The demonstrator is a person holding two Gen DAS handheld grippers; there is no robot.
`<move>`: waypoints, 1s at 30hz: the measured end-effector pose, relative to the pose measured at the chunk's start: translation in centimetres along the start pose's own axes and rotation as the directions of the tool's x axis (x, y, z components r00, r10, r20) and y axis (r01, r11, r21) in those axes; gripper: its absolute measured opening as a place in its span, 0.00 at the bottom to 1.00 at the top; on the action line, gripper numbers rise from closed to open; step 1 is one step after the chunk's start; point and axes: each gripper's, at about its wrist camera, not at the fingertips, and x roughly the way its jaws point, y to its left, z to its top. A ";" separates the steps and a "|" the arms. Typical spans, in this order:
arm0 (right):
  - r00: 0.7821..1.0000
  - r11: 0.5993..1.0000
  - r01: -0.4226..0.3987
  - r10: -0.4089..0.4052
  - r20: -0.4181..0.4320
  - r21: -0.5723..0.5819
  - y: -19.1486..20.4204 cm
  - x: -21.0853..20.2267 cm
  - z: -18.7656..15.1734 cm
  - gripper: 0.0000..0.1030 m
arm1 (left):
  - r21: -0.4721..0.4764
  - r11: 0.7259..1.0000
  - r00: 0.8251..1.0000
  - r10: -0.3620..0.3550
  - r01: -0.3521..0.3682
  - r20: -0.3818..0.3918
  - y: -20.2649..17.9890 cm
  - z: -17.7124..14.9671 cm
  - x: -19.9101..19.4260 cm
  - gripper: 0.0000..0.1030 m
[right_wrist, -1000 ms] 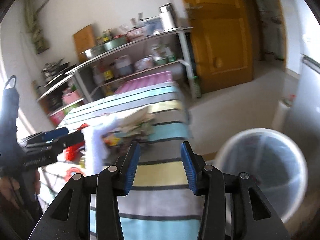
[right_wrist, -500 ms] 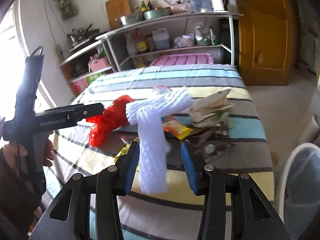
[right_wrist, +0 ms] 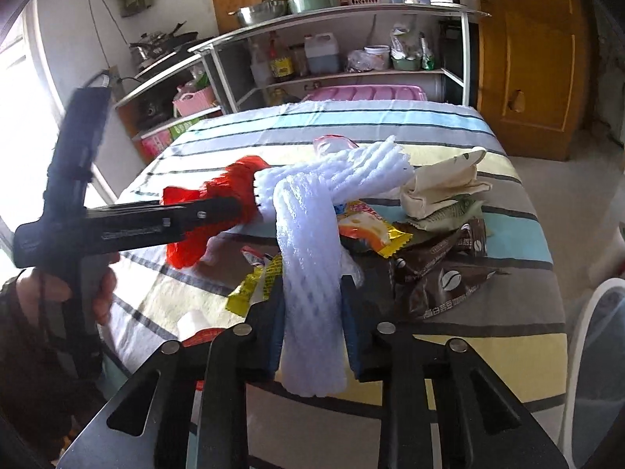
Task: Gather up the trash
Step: 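Grasp the red plastic bag with the left tool while the right tool grasps a white foam net, then carry both to the bin and open both tools to drop them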
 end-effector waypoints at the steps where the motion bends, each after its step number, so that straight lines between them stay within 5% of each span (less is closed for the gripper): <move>1: 1.000 1.000 -0.006 0.006 0.005 0.004 -0.1 -0.2 -0.1 0.25 | 0.006 1.000 1.000 0.010 -0.010 -0.002 -0.1 -0.1 0.1 0.49; 14: 0.993 0.996 -0.052 0.044 0.107 0.073 -1.9 -3.3 -0.2 0.23 | 0.030 0.997 0.995 0.070 -0.073 0.077 -1.7 0.2 -3.0 0.43; 22: 0.982 0.991 -0.013 -0.013 0.190 0.134 -4.2 -7.7 -0.2 0.23 | 0.121 0.993 0.991 -0.012 -0.005 0.136 -6.1 1.2 -6.1 0.43; 30: 0.954 0.967 0.091 -0.153 0.257 0.238 -8.3 -13.2 -1.6 0.23 | 0.234 0.969 0.985 -0.115 0.082 0.130 -12.4 1.7 -6.4 0.43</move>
